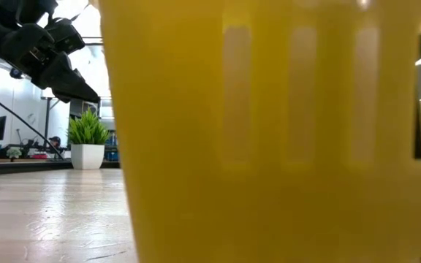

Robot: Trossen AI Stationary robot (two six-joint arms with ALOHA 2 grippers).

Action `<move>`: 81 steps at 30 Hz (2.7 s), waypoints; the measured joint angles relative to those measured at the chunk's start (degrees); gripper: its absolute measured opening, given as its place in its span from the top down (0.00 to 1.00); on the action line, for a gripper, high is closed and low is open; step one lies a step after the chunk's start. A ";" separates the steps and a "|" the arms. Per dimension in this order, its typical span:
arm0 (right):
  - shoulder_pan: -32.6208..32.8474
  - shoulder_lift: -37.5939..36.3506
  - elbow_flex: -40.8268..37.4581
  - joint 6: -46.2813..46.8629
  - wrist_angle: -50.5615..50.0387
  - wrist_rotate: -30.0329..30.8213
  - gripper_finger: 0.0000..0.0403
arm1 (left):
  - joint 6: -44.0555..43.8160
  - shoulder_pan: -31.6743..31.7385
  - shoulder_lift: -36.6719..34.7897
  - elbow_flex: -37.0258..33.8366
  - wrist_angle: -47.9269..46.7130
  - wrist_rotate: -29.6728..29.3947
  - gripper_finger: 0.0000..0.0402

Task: Pick & Place Paint Supplies
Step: Put the pink scissors into the gray bin

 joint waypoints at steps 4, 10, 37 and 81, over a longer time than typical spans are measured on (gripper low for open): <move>-4.41 0.11 0.14 0.31 0.41 -4.74 0.72 | 0.00 0.02 0.00 0.00 -0.03 0.00 0.75; -7.14 0.13 1.50 0.26 0.40 -4.27 0.72 | 0.00 0.01 0.00 0.00 -0.35 -0.01 0.75; -7.28 0.13 2.13 -1.62 0.38 -4.27 0.72 | 0.00 0.01 0.00 0.00 -0.31 -0.01 0.75; -7.26 0.15 2.13 -1.01 0.33 -4.30 0.72 | -23.93 1.87 10.63 5.86 13.01 -3.72 0.75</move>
